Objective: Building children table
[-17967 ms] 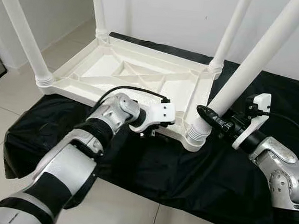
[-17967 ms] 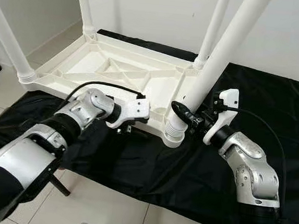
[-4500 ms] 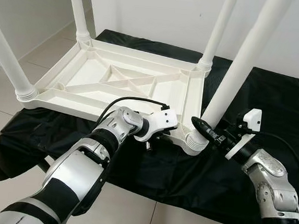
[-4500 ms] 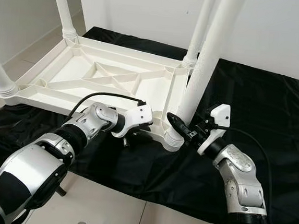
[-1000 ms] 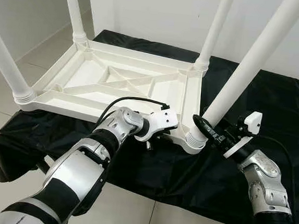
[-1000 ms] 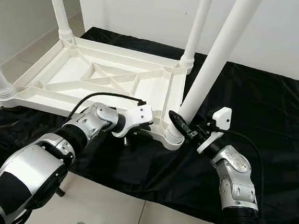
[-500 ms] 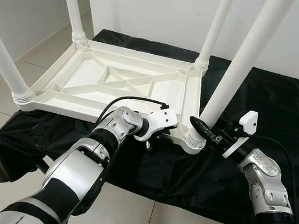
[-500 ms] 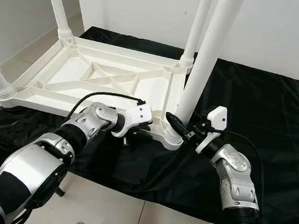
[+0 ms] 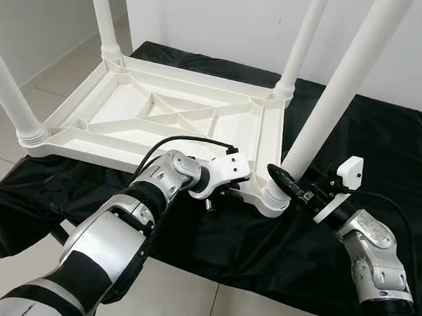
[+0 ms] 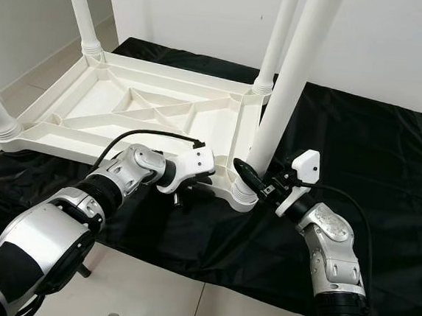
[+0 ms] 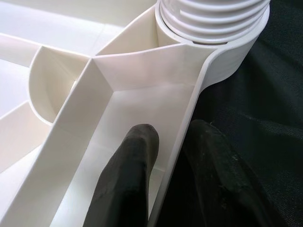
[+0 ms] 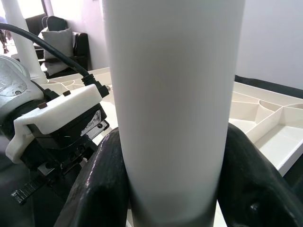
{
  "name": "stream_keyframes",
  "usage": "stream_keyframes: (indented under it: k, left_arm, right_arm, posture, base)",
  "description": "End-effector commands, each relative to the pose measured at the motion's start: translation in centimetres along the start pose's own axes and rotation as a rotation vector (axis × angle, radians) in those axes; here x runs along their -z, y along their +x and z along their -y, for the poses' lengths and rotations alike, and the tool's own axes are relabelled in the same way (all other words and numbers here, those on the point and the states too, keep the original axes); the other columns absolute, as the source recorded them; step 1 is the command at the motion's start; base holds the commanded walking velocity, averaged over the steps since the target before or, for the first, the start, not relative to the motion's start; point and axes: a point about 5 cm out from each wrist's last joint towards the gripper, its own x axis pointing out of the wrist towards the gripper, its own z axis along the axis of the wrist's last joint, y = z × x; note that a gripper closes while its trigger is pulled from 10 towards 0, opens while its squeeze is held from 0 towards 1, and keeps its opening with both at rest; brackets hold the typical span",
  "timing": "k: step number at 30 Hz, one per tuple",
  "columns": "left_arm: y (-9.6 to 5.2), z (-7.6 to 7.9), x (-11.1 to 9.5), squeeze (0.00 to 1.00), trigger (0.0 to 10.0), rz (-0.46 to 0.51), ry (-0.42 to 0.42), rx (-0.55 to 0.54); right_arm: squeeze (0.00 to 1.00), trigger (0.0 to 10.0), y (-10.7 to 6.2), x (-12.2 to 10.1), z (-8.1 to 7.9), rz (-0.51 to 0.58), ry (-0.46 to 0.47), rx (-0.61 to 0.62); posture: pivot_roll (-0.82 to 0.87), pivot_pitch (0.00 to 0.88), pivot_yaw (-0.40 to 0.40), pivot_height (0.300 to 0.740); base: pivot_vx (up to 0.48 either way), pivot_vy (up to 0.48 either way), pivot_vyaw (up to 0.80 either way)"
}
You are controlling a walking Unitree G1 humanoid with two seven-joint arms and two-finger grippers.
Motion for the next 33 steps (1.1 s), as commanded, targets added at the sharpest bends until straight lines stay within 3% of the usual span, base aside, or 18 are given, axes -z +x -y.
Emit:
stream_keyframes:
  k: [1, 33]
  left_arm:
    - [-0.4, -1.1, -1.2, 0.00, 10.0, 0.034, 0.020, -0.076]
    - [-0.4, -1.1, -1.3, 0.00, 10.0, 0.034, 0.022, -0.073]
  right_arm:
    - [0.00, 10.0, -1.2, 3.7, -0.9, -0.176, 0.088, 0.017]
    - [0.00, 10.0, -1.0, 3.1, -3.4, -0.106, 0.104, 0.139]
  posture:
    - [-0.07, 0.056, -0.001, 0.740]
    - [-0.07, 0.067, 0.003, 0.740]
  base:
    - [0.000, 0.000, 0.00]
    - [0.000, 0.000, 0.00]
